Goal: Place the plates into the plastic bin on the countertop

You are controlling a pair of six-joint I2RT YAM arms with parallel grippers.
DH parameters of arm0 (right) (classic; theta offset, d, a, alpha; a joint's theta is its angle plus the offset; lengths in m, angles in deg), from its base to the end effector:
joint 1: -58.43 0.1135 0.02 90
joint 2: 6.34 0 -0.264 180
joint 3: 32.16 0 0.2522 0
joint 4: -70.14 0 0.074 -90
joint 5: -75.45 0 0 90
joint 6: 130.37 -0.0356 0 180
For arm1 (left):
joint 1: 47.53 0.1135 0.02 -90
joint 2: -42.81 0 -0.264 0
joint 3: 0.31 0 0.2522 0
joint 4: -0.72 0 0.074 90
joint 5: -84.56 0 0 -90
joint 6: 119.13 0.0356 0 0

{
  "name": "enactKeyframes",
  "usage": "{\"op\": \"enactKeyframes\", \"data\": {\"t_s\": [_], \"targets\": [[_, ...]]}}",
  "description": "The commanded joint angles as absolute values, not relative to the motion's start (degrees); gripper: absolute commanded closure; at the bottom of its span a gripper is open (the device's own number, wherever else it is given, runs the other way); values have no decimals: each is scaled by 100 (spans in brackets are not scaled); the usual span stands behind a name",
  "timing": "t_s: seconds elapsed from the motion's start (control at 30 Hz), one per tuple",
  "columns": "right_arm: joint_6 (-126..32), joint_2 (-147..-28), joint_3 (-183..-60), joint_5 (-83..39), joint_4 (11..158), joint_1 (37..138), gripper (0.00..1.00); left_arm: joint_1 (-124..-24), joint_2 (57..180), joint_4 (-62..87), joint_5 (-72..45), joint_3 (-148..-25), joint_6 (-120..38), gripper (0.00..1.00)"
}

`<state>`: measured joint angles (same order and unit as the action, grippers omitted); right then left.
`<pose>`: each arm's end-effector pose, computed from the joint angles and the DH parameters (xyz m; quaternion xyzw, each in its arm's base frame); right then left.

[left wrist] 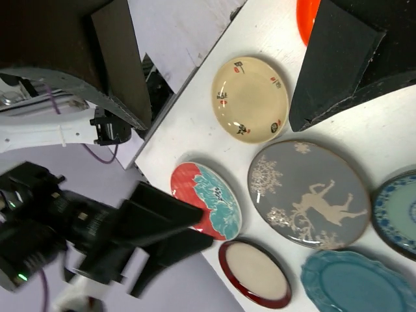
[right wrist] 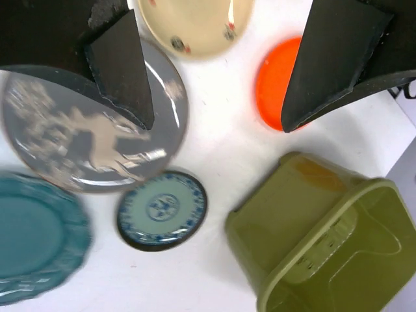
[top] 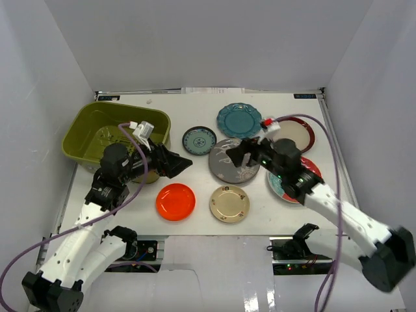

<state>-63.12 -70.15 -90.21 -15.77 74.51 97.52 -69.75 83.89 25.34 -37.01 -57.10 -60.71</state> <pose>0.2031 0.1660 0.3058 -0.1157 0.7580 0.3368 0.5465 0.1474 -0.0804 0.3391 0.1166 0.7432 -0.4674 0.4643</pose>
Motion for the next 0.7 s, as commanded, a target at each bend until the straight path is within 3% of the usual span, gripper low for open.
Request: {"op": "enactKeyframes", "data": {"t_s": [0.0, 0.2, 0.37, 0.5, 0.67], "targets": [[-5927, -5225, -8354, -717, 8624, 9623, 15, -7029, 8859, 1582, -4411, -5582, -6561, 2], [-6216, -2897, -7642, 223, 10146, 9543, 17, -7397, 10140, 291, -4683, -5371, -7334, 2], [-6489, -2321, -7466, 452, 10675, 9543, 23, -8312, 11179, 700, -3134, -5923, -6940, 2], [-6604, -2365, -7422, 102, 10666, 9543, 26, -8558, 11672, 965, -1847, -6022, -7009, 22], [-6613, -2400, -7273, -31, 10579, 9552, 27, -8585, 12305, 765, -835, -5934, -7281, 31]]}}
